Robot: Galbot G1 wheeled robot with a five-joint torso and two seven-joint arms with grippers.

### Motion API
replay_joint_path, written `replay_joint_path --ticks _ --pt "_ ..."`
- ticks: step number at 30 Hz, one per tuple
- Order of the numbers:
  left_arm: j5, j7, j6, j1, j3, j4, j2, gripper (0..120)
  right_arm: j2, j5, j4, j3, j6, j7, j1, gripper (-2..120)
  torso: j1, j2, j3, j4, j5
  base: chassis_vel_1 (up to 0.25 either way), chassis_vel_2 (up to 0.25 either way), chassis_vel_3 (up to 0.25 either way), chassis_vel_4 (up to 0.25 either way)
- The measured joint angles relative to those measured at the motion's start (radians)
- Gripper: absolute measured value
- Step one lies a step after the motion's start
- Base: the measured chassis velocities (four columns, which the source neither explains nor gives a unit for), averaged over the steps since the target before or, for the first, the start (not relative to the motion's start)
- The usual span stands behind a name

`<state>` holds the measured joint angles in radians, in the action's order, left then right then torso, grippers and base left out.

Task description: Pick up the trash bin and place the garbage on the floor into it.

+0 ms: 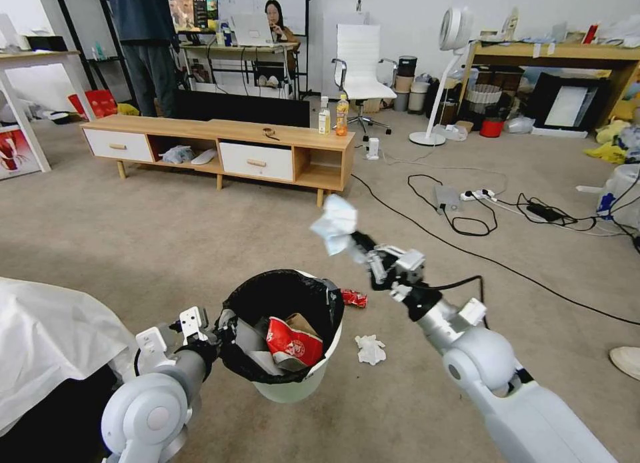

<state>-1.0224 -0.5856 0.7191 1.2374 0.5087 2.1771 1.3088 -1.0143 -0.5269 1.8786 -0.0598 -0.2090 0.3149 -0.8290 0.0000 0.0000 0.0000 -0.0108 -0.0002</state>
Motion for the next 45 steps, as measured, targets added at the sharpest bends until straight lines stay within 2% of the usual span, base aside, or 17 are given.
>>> replay_joint_path --ticks 9,14,24,35,37,39,40,42,43,45 --pt "0.005 0.000 0.001 -0.011 -0.004 -0.011 0.000 7 -0.001 -0.049 -0.025 0.130 0.033 0.003 0.061 0 0.000 0.000 0.000 -0.0001 0.0000 0.000 0.000 0.000 0.000" --pt "0.006 0.002 0.001 -0.014 -0.004 -0.015 0.002 7 0.003 -0.064 -0.030 0.182 0.065 -0.031 0.055 0 0.000 0.000 0.000 -0.0002 0.0001 0.000 0.000 0.000 0.000" --pt "0.005 0.003 0.001 -0.023 -0.002 -0.020 0.001 7 0.054 -0.074 -0.006 0.191 0.135 -0.067 -0.014 0 0.000 0.000 0.000 -0.0003 0.0002 0.000 0.000 0.000 0.000" --pt "0.005 0.003 0.000 -0.023 -0.001 -0.017 0.004 7 0.082 -0.074 0.014 0.176 0.159 -0.091 -0.060 0 0.000 0.000 0.000 -0.0003 0.0002 0.000 0.000 0.000 0.000" --pt "0.005 0.003 0.000 -0.020 0.000 -0.014 0.004 7 0.082 -0.075 0.017 0.176 0.165 -0.095 -0.062 4 0.000 0.000 0.000 -0.0003 0.0002 0.000 0.000 0.000 0.000" --pt "0.006 0.003 0.000 -0.015 0.000 -0.007 0.004 7 0.082 -0.076 0.022 0.176 0.177 -0.100 -0.062 16 0.000 0.000 0.000 -0.0001 0.0002 0.000 0.000 0.000 0.000" --pt "0.006 0.003 0.000 -0.015 0.000 -0.007 0.004 7 0.082 -0.076 0.022 0.176 0.177 -0.100 -0.062 16 0.000 0.000 0.000 -0.0001 0.0002 0.000 0.000 0.000 0.000" --pt "0.006 0.003 0.000 -0.011 0.000 -0.001 0.005 7 0.082 -0.083 0.029 0.176 0.190 -0.101 -0.062 25 0.000 0.000 0.000 -0.0002 0.0002 0.000 0.000 0.000 0.000" --pt "0.006 0.003 0.000 -0.011 0.000 -0.001 0.005 7 0.082 -0.083 0.029 0.176 0.190 -0.101 -0.062 25 0.000 0.000 0.000 -0.0002 0.0002 0.000 0.000 0.000 0.000" --pt "0.007 0.002 0.000 -0.009 -0.001 0.002 0.006 7 0.086 -0.093 0.039 0.171 0.207 -0.101 -0.067 37 0.000 0.000 0.000 -0.0001 0.0002 0.000 0.000 0.000 0.000"
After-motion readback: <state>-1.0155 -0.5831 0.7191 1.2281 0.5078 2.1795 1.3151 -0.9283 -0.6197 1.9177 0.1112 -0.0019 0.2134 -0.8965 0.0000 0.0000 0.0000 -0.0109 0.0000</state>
